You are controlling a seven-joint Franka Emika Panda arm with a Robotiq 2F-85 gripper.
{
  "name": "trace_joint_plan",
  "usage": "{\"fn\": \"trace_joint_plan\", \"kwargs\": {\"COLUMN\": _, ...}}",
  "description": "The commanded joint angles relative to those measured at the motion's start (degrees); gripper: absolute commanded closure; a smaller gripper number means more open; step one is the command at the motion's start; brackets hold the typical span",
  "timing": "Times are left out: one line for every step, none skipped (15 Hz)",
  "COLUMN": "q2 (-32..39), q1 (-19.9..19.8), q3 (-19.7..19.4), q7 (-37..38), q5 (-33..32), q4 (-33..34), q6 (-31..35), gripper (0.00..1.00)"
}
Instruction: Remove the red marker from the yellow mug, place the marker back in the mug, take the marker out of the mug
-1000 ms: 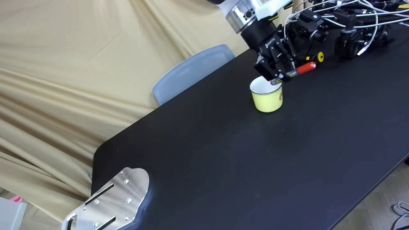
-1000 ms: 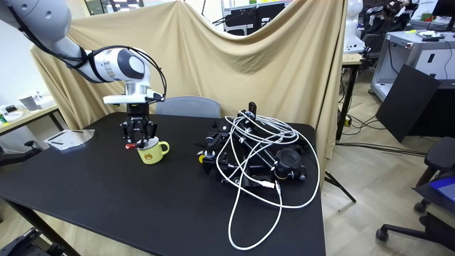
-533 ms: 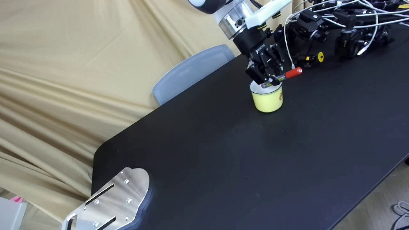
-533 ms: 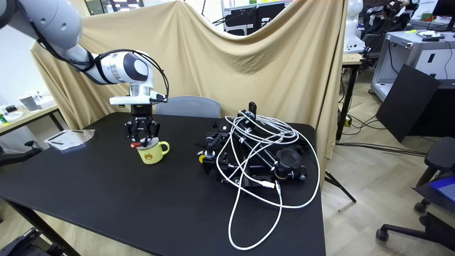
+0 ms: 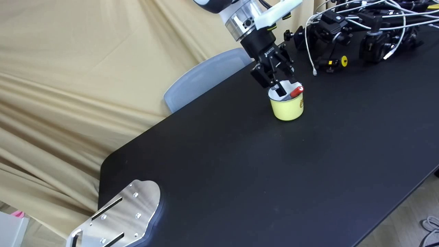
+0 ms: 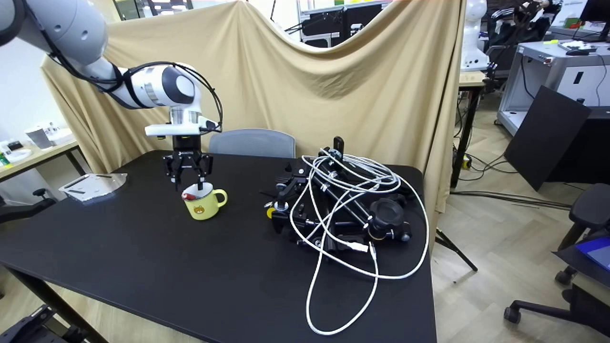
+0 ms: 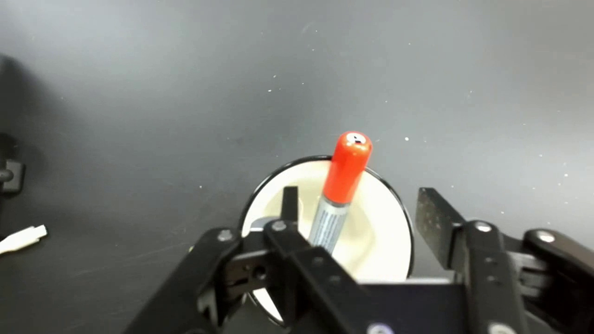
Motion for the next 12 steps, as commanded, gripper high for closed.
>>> {"fn": "trace_joint_plan", "kwargs": {"q2": -5.0, "q1": 1.3, "q3": 0.8, "q7": -0.4, "q5": -1.4, "q4": -3.9, "q6": 1.7, "gripper": 0.01}}
{"fn": "trace_joint_plan", "kwargs": {"q2": -6.8, "q1": 1.7, "q3": 1.2, "q7": -0.5, "q5": -1.7, "q4": -5.7, "q6": 2.6, "gripper": 0.01}}
{"fn": "trace_joint_plan", "kwargs": {"q2": -8.5, "q1": 2.1, "q3": 1.4, "q7": -0.5, "q5": -2.2, "q4": -7.5, "q6": 3.5, "gripper": 0.0}}
{"fn": "trace_joint_plan", "kwargs": {"q2": -10.5, "q1": 2.5, "q3": 1.6, "q7": -0.3, "q5": -2.7, "q4": -9.6, "q6": 4.8, "gripper": 0.0}}
{"fn": "trace_joint_plan", "kwargs": {"q2": -12.6, "q1": 3.0, "q3": 1.7, "q7": 0.0, "q5": -3.5, "q4": -11.9, "q6": 6.1, "gripper": 0.0}}
{"fn": "trace_joint_plan", "kwargs": {"q2": -14.7, "q1": 3.3, "q3": 1.8, "q7": 0.3, "q5": -4.4, "q4": -14.3, "q6": 7.6, "gripper": 0.0}}
{"fn": "trace_joint_plan", "kwargs": {"q2": -17.1, "q1": 3.8, "q3": 1.8, "q7": 0.8, "q5": -5.4, "q4": -17.2, "q6": 9.6, "gripper": 0.0}}
{"fn": "trace_joint_plan", "kwargs": {"q2": -19.4, "q1": 4.1, "q3": 1.7, "q7": 1.5, "q5": -6.6, "q4": -20.6, "q6": 12.2, "gripper": 0.0}}
{"fn": "trace_joint_plan", "kwargs": {"q2": -21.4, "q1": 4.3, "q3": 1.6, "q7": 2.2, "q5": -8.0, "q4": -23.5, "q6": 14.6, "gripper": 0.0}}
{"fn": "trace_joint_plan", "kwargs": {"q2": -23.0, "q1": 4.3, "q3": 1.6, "q7": 2.9, "q5": -9.1, "q4": -26.4, "q6": 17.7, "gripper": 0.0}}
{"fn": "trace_joint_plan", "kwargs": {"q2": -24.3, "q1": 4.3, "q3": 1.5, "q7": 3.8, "q5": -10.5, "q4": -29.5, "q6": 21.3, "gripper": 0.0}}
{"fn": "trace_joint_plan", "kwargs": {"q2": -25.8, "q1": 4.4, "q3": 1.2, "q7": 5.1, "q5": -12.2, "q4": -32.7, "q6": 25.6, "gripper": 0.0}}
